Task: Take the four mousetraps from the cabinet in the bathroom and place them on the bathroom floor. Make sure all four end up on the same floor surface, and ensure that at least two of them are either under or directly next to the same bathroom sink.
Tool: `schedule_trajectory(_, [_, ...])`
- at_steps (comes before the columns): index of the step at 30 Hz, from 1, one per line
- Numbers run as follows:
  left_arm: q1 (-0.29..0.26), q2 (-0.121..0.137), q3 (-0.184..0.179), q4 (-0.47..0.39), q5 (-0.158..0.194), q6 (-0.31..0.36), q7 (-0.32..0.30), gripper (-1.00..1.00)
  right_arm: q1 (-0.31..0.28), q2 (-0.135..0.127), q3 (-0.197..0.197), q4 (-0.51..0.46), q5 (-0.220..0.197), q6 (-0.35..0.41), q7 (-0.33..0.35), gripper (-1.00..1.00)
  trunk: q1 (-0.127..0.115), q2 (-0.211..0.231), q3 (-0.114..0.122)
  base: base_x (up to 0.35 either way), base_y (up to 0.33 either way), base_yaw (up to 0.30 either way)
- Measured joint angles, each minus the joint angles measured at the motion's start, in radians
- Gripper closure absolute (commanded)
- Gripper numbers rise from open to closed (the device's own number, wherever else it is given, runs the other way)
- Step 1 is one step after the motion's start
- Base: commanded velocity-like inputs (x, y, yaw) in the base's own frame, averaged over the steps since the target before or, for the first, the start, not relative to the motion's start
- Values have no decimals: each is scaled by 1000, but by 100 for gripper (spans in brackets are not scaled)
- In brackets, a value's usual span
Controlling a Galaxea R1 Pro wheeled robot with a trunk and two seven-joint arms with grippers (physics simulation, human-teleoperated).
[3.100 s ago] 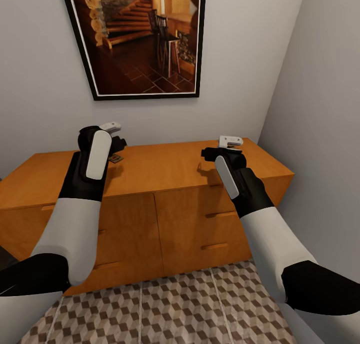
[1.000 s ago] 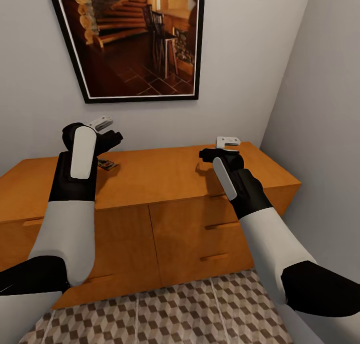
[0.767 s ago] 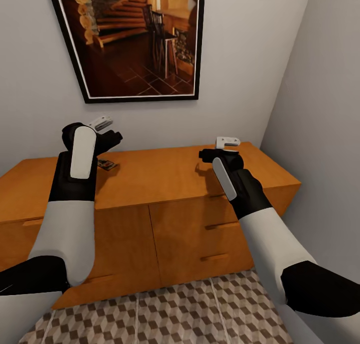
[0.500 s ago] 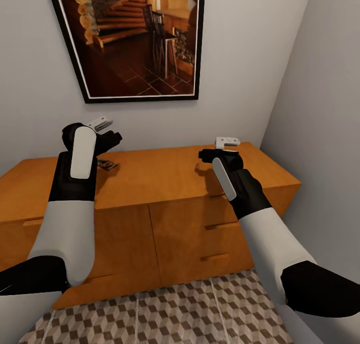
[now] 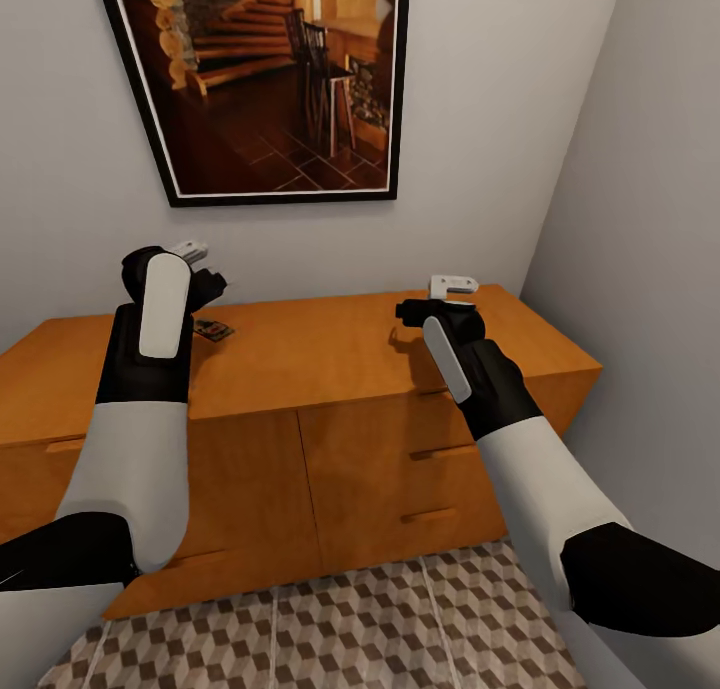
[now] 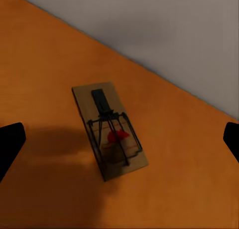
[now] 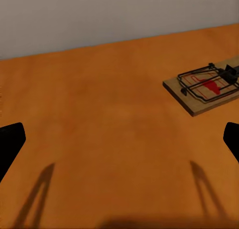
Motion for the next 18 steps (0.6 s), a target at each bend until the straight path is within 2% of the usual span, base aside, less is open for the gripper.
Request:
schedule_trajectory(9, [0, 0, 4, 31, 4, -110, 64, -100, 1, 1, 1, 0, 0, 0, 0, -100, 0, 0, 0, 0, 0, 0])
schedule_trajectory(18, [0, -1, 3, 111, 5, -178, 85, -100, 3, 1, 1, 0, 0, 0, 0, -100, 0, 0, 0, 0, 0, 0])
